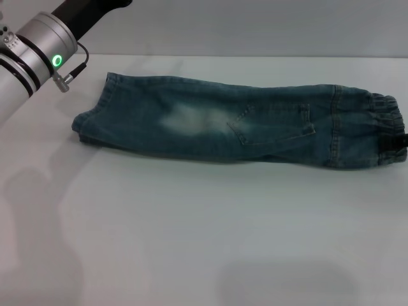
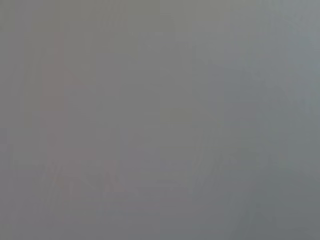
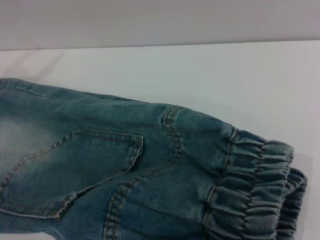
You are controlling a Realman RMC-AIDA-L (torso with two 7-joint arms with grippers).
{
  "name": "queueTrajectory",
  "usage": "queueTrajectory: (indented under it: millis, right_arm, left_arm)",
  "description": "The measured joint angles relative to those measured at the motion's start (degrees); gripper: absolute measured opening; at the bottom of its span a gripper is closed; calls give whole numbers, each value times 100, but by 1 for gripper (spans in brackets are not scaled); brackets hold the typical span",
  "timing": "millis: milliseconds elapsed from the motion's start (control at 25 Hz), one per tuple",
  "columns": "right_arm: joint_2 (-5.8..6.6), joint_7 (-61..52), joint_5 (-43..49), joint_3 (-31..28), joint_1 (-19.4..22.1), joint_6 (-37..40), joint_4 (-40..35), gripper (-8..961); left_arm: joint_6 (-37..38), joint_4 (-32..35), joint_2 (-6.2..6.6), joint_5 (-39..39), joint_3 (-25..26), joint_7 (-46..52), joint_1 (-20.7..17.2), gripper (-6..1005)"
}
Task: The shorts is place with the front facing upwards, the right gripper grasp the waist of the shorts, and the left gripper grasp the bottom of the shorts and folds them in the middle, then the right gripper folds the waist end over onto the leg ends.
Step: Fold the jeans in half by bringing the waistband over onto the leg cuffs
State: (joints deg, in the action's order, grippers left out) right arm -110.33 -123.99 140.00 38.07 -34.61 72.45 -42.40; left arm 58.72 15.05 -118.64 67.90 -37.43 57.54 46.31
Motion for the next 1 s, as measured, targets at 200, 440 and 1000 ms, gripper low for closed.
queueTrajectory:
  millis: [200, 440, 1000]
  right_arm:
    - [-39, 129, -19, -1, -85, -171, 189, 590]
    - [-101, 210, -43, -2, -190, -232, 272, 591]
    - [-180, 291, -52, -2, -438, -392, 580, 590]
  left_arm:
    - [-3, -11, 0, -25, -1, -30, 33, 826]
    - [-26, -11, 0, -26, 4, -36, 77, 826]
    - [-138, -14, 0, -24, 32, -170, 155, 827]
